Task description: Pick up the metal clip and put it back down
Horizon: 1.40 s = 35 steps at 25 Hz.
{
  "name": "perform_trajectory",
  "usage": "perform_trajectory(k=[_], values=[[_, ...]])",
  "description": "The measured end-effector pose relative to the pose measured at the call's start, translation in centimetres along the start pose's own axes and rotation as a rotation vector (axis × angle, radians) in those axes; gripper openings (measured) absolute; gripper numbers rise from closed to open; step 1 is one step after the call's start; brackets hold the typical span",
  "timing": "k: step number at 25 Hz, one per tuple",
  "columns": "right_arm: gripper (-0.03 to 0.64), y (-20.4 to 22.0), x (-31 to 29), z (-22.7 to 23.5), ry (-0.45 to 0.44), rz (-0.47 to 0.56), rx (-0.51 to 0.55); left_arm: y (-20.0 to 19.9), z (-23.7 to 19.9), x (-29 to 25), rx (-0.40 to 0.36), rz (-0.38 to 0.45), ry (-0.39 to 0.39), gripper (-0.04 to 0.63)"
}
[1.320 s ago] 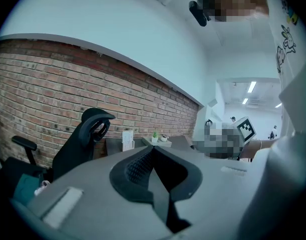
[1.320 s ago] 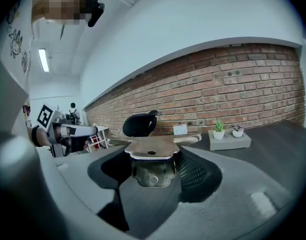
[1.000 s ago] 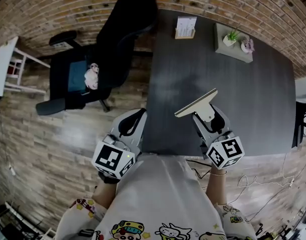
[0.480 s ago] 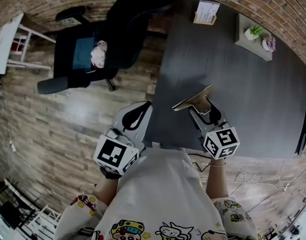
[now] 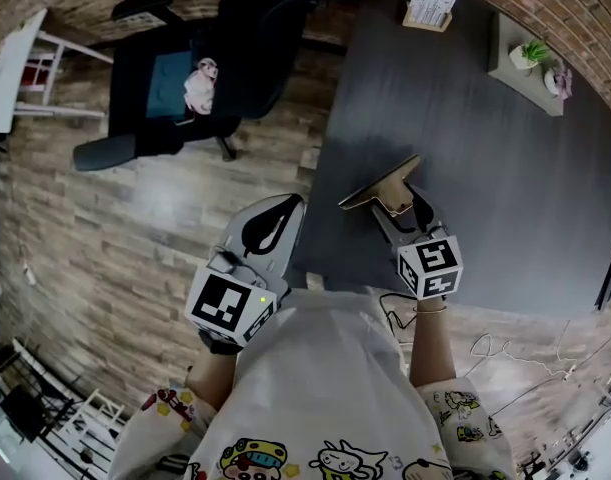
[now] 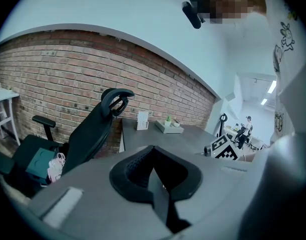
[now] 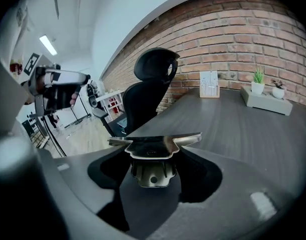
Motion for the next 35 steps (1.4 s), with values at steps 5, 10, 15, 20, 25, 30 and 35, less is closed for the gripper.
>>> perform_trajectory(k=[5, 10, 15, 20, 25, 30, 35], values=[[0.284, 1.0, -0.7, -0.3, 0.013, -0.045, 0.059, 0.2, 0.0, -0.1, 0.0, -0.012, 0.001, 0.0], [0.284, 2.0, -1.5, -0.5, 0.016, -0.083, 0.105, 0.4, -0.2, -0.1, -0.003, -0.021, 0.001, 0.0], [0.285, 2.8, -1.9, -0.8, 0.019, -0.106, 0.14, 0.4, -0.2, 0.0, -0.01, -0.026, -0.001, 0.0], [0.285, 3.3, -2.1, -0.8, 0.031, -0.112, 0.147, 0.4, 0.0, -0.1, -0.014, -0.029, 0.004, 0.0], [0.285, 3.0, -2.4, -0.9, 0.036, -0.127, 0.17, 0.4, 0.2, -0.1, -0.016, -0.028, 0.009, 0.0], [0.287, 3.1, -2.7, -0.8, 0.031, -0.133, 0.169, 0.3, 0.2, -0.2, -0.017, -0.024, 0.01, 0.0], [0.288, 3.2, -2.8, -0.8, 0.03, -0.13, 0.165, 0.2, 0.0, -0.2, -0.019, -0.021, 0.011, 0.0]])
Point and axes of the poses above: the fingertips, and each gripper's own axes: x backward along the fingers, z to its right, y out of its underside, the point moved 8 cm from there along x, backward along the fingers, and after that the axes turned 5 degrees about x, right-handed, at the moved point
